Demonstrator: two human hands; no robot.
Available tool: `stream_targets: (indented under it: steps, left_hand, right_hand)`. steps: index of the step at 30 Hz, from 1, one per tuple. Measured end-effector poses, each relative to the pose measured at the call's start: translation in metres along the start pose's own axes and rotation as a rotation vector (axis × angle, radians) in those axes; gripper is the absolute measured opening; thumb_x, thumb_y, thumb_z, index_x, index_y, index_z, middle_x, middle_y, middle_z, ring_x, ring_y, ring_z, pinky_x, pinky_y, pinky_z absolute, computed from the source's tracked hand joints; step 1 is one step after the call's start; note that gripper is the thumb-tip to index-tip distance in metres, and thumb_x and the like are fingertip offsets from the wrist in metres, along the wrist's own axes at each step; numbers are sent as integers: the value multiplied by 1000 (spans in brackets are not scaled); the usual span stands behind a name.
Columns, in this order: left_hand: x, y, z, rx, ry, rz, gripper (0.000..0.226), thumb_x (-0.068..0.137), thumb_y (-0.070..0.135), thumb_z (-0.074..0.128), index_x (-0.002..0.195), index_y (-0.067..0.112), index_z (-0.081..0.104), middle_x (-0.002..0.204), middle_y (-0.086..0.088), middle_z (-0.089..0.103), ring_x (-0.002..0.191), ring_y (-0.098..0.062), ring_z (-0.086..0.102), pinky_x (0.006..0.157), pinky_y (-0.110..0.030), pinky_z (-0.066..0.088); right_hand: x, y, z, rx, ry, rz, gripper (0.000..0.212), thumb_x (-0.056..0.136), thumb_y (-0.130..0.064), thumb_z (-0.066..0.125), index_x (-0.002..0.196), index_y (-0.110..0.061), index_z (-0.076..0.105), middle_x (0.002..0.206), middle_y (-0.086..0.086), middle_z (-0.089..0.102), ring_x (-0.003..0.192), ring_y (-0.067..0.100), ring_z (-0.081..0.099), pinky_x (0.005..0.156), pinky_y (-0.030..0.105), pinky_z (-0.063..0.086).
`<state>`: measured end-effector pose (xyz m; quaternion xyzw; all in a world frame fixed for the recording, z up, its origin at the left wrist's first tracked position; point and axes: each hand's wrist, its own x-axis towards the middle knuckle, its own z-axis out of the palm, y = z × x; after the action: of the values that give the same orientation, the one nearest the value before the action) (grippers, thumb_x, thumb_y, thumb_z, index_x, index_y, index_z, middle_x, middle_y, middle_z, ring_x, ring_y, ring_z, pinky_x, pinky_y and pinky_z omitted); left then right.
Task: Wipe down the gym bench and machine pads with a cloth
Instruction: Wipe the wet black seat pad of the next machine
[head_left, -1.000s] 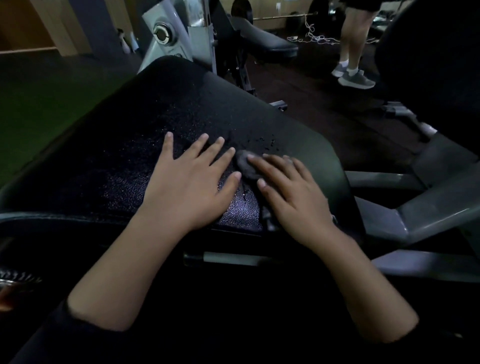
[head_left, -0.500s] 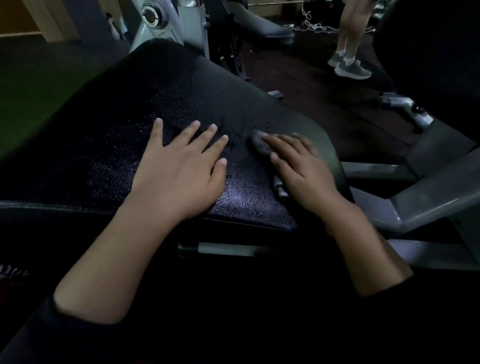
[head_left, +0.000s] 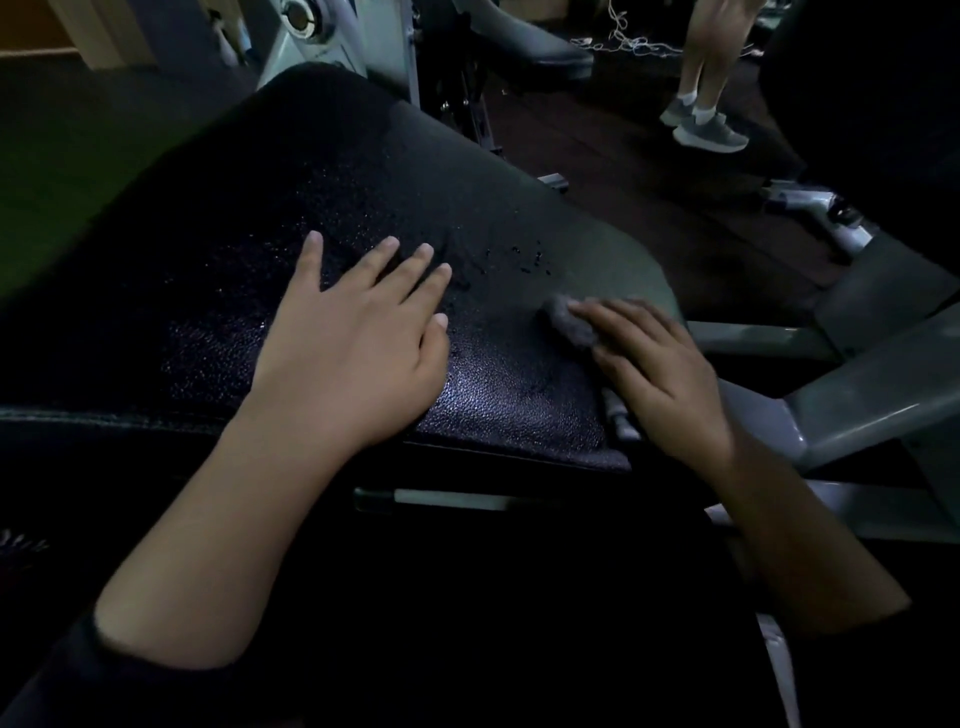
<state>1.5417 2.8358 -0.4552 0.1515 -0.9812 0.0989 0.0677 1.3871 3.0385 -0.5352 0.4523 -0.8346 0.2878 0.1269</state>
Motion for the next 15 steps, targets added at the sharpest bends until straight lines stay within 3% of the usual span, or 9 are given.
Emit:
stream_targets:
  steps: [2, 5, 8, 12, 15]
  left_hand:
    - [0, 1, -1, 1, -6, -1, 69, 88, 43, 2, 153, 28, 19, 161, 10, 13, 148, -10, 9, 116, -54, 1]
    - [1, 1, -1, -4, -9, -2, 69, 87, 42, 2, 154, 27, 18, 161, 11, 12, 148, -9, 8, 117, -54, 1]
    - [1, 0, -1, -8, -16, 0, 70, 86, 40, 2, 154, 27, 16, 161, 11, 10, 148, -9, 6, 117, -52, 1]
    - [1, 0, -2, -19, -2, -2, 69, 87, 40, 4, 153, 27, 19, 161, 11, 13, 148, -9, 9, 117, -52, 1]
    - [0, 0, -1, -15, 6, -5, 68, 88, 44, 6, 153, 27, 22, 160, 10, 16, 148, -10, 11, 117, -53, 2]
  right_hand:
    - [22, -7, 7, -6, -25, 34, 46, 95, -40, 34, 137, -28, 51, 138, -2, 53, 131, 19, 40, 113, 25, 21]
    - [35, -43, 17, -17, -16, -51, 48, 96, -36, 33, 136, -20, 53, 138, 3, 54, 129, 19, 43, 114, 26, 20]
    - [7, -73, 14, -44, -37, -154, 45, 98, -31, 34, 140, -23, 48, 143, 0, 49, 132, 23, 43, 115, 38, 25]
    - [-33, -53, -7, 24, -83, -296, 42, 98, -23, 40, 139, -20, 47, 146, -1, 44, 136, 15, 38, 115, 38, 25]
    - [-24, -23, -9, 32, -66, -244, 40, 96, -21, 41, 134, -15, 52, 140, 2, 51, 131, 10, 42, 114, 33, 25]
